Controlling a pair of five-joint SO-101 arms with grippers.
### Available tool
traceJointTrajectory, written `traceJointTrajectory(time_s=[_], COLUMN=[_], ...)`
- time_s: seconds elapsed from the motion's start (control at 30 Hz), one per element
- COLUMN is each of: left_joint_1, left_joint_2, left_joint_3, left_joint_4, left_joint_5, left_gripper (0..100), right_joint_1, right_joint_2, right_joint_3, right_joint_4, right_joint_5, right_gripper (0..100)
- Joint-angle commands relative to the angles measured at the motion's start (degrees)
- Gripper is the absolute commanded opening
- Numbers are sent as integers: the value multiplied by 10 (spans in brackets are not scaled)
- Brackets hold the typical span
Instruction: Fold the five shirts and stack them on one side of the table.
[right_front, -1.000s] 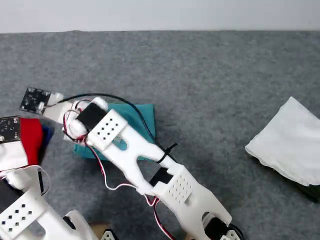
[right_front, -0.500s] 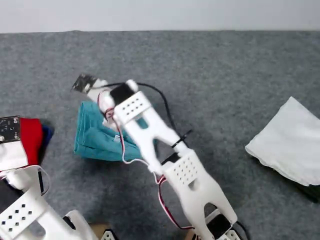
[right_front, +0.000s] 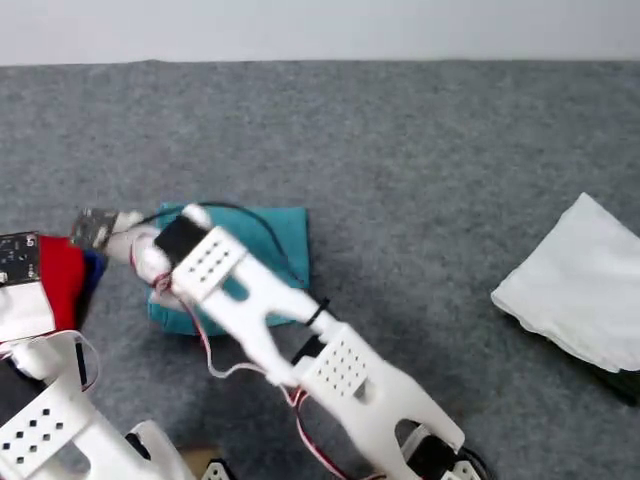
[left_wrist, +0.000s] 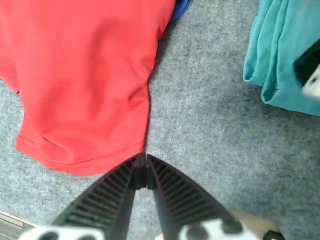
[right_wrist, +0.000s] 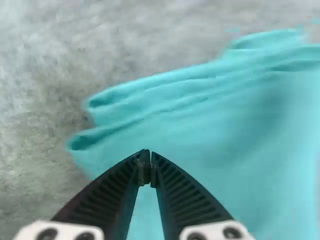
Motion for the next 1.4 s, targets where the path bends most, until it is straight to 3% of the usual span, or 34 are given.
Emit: traceJointTrajectory(time_s=[0.0, 0.13, 0.27, 0.53, 0.8, 1.1, 1.37], left_joint_1=[3, 4, 4, 4, 4, 4, 3], left_joint_2=[-8, -8, -8, -8, -8, -8, -8], left_joint_3=[-3, -3, -3, -2, -2, -2, -2], left_joint_4=[-4, -4, -4, -4, -4, -4, -4], left_joint_5=[4, 4, 4, 4, 4, 4, 4], left_gripper=[5, 5, 5, 5, 5, 5, 5], right_joint_1=[73, 127, 134, 60, 44, 102, 73], right_joint_2=[-19, -15, 22, 125, 57, -7, -14], right_joint_3=[-88, -97, -85, -87, -88, -88, -88], right_joint_4=[12, 12, 7, -115, -183, -145, 60], right_joint_5=[4, 4, 5, 66, 69, 67, 65], right_gripper=[10, 10, 10, 10, 10, 10, 10])
